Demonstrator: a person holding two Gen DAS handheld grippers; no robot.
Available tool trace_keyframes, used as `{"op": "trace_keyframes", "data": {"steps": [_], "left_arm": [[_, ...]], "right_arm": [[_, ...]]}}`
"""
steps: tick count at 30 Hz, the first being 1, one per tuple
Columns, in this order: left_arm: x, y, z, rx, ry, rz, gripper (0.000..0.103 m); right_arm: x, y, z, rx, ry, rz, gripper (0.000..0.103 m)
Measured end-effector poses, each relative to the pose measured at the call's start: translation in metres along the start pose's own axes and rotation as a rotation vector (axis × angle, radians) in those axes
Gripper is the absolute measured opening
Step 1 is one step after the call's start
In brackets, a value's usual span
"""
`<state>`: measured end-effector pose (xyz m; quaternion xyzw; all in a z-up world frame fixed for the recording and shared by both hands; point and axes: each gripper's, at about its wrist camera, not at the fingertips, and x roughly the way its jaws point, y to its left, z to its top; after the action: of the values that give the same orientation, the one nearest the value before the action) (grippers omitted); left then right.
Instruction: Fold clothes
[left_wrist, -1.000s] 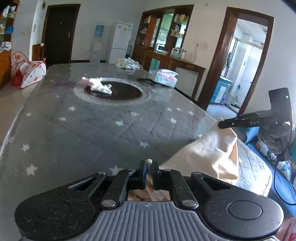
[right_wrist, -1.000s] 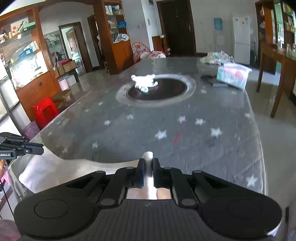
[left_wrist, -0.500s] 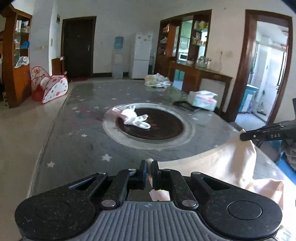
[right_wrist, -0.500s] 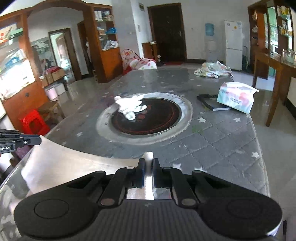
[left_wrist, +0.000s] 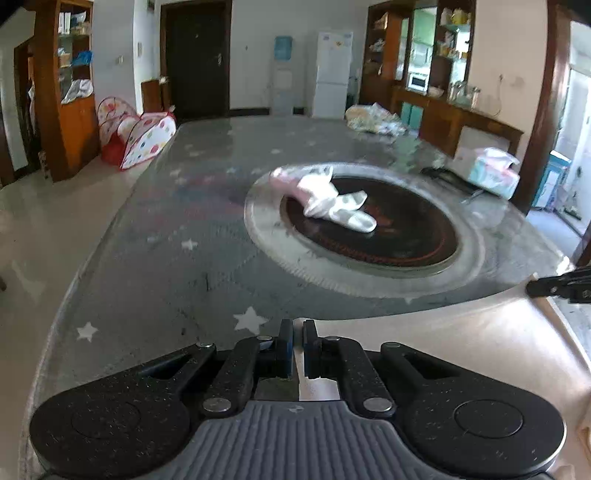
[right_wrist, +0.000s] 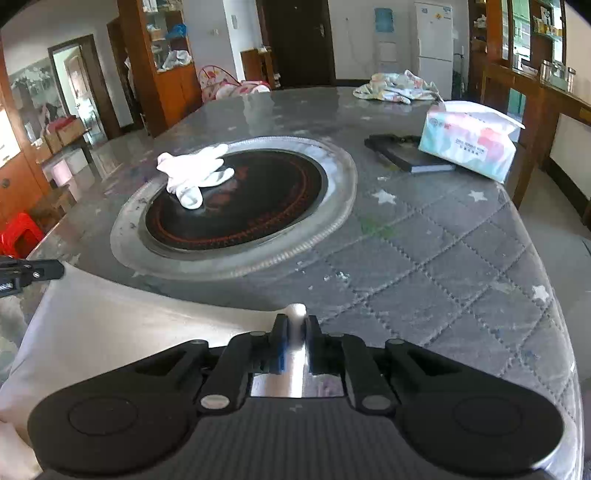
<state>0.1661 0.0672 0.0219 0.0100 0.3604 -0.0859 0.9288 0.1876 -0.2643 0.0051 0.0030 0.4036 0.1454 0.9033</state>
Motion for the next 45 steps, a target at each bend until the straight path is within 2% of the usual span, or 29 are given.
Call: {"op": "trace_keyframes", "data": {"steps": [1,5,8,12,15,19,24,27,32,35,37,39,41,42,45], "left_arm": [[0.002,0.001,0.0,-0.009,0.004,0.004,0.009],[-0.012,0.0,0.001,-0.03,-0.008,0.01,0.011],[-0.037,-0.006,-0.002,-0.008,-0.035,0.003,0.019],[-0.076,-0.024,-0.014,0.051,-0.064,-0.062,0.029],[-0.105,-0.045,-0.033,0.127,-0.074,-0.12,0.029],[-0.135,-0.077,-0.066,0.21,-0.049,-0.225,0.029],[-0.155,-0.115,-0.102,0.292,-0.022,-0.316,0.029],[-0.157,-0.132,-0.117,0.337,-0.019,-0.33,0.034],[-0.148,-0.148,-0.126,0.369,-0.016,-0.336,0.041],[-0.138,-0.152,-0.128,0.371,-0.004,-0.313,0.042],[-0.132,-0.153,-0.13,0.355,0.006,-0.306,0.04],[-0.13,-0.154,-0.132,0.354,0.002,-0.306,0.037],[-0.132,-0.157,-0.133,0.378,-0.018,-0.301,0.024],[-0.133,-0.157,-0.133,0.376,-0.026,-0.301,0.012],[-0.139,-0.149,-0.128,0.319,-0.056,-0.304,0.006]], "right_arm": [[-0.001,0.0,0.001,-0.002,-0.001,0.0,0.016],[-0.017,0.001,0.003,-0.032,-0.013,0.009,0.019],[-0.042,0.006,-0.001,-0.056,-0.033,0.036,0.024],[-0.081,0.02,-0.019,-0.138,-0.045,0.087,0.032],[-0.108,0.035,-0.042,-0.219,-0.034,0.126,0.033],[-0.135,0.054,-0.076,-0.308,-0.001,0.184,0.034],[-0.149,0.079,-0.118,-0.429,0.057,0.21,0.039],[-0.147,0.088,-0.134,-0.477,0.067,0.191,0.039],[-0.142,0.087,-0.145,-0.451,0.048,0.17,0.038],[-0.142,0.082,-0.143,-0.408,0.031,0.143,0.022],[-0.142,0.078,-0.142,-0.377,0.017,0.136,0.011],[-0.145,0.074,-0.14,-0.352,-0.002,0.129,0.008],[-0.15,0.069,-0.138,-0.33,-0.026,0.117,0.007],[-0.153,0.065,-0.135,-0.31,-0.042,0.108,0.007],[-0.165,0.048,-0.128,-0.246,-0.088,0.068,0.007]]}}
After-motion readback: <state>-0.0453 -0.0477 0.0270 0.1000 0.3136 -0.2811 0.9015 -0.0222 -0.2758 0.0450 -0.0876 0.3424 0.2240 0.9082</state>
